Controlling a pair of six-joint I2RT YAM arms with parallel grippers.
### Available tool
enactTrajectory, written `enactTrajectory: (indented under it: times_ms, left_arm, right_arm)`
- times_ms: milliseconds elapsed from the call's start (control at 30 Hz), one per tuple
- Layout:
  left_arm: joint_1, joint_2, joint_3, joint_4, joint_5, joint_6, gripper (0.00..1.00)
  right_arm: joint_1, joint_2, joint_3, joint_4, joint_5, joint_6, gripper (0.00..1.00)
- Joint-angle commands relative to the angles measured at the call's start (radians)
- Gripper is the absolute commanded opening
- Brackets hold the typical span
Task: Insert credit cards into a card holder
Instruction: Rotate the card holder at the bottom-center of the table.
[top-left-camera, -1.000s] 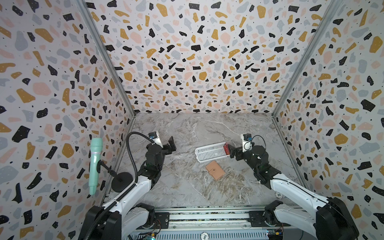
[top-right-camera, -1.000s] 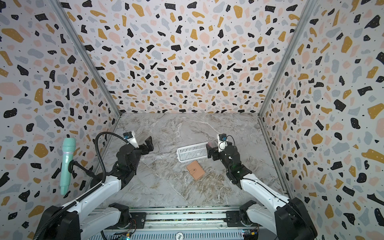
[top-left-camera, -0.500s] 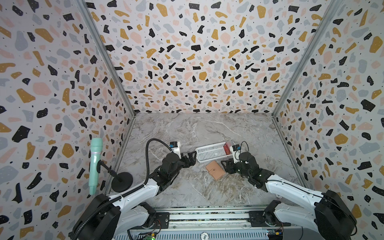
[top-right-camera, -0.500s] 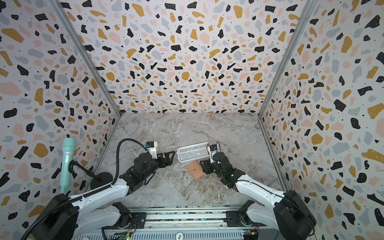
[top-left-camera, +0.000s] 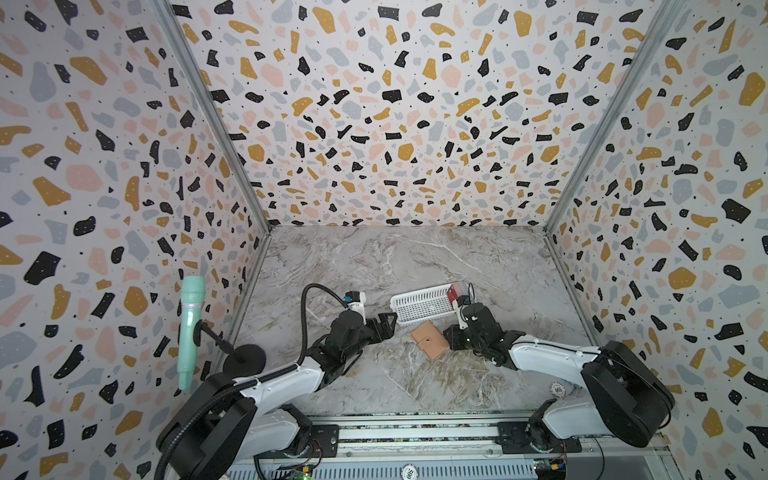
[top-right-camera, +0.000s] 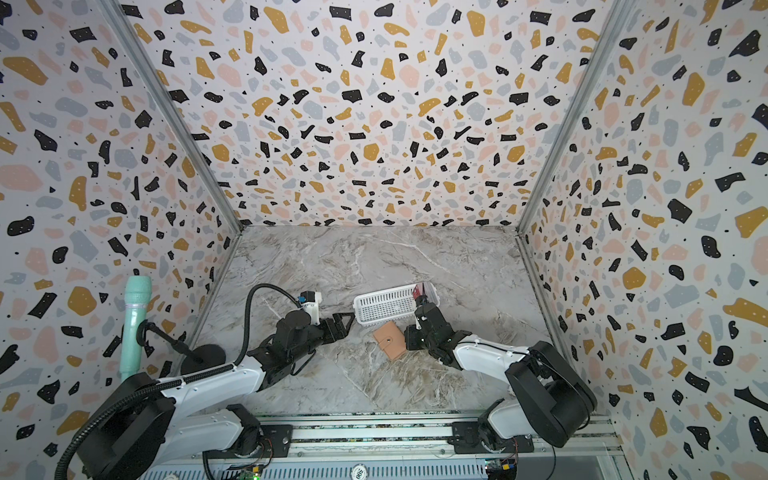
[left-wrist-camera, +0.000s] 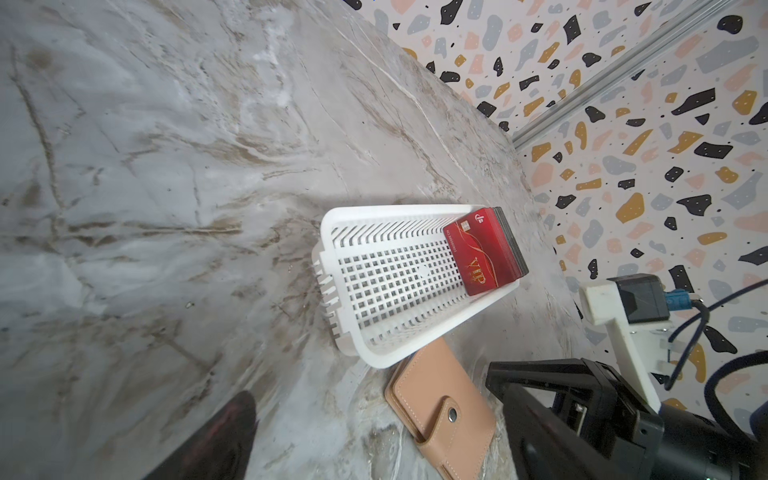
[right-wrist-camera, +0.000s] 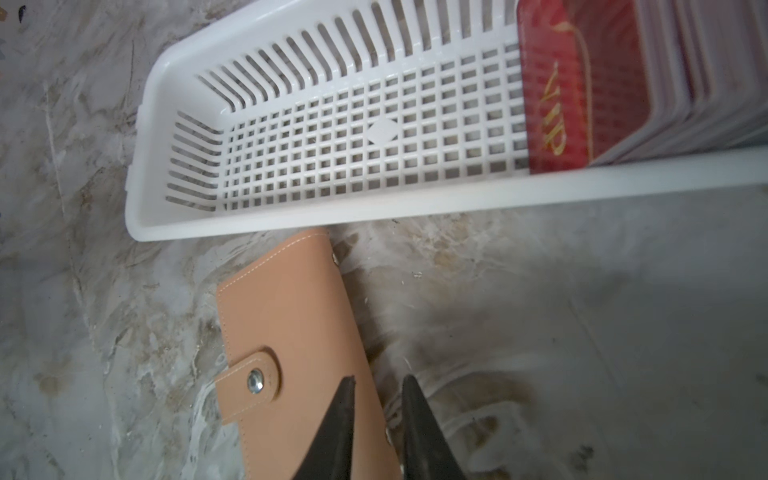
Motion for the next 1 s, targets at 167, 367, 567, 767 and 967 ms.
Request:
enactTrajectory:
  times_ms: [167,367,567,767,967]
  left_arm:
    - [-0.015,0.000,0.011,0.057,0.010,0.011,0.93]
    - [-0.016,0.000,0.007,0.066,0.006,0.025,0.93]
    - [-0.017,0.001,0.007,0.058,0.007,0.032,0.93]
    - [-0.018,-0.006,0.004,0.053,0.013,0.035,0.93]
    - [-0.018,-0.030,0.005,0.015,0.002,0.056,0.91]
  right_arm:
    - [-0.001,0.098,0.108,-0.011,0.053,0.027,0.18]
    - [0.007,0.142,0.133,0.013,0.033,0.019,0.17]
    - [0.030,0.181,0.157,0.026,0.020,0.008,0.18]
    - [0.064,0.227,0.198,0.029,0.022,-0.006,0.18]
    - [0.098,0.273,0.247,0.028,-0.002,-0.037,0.18]
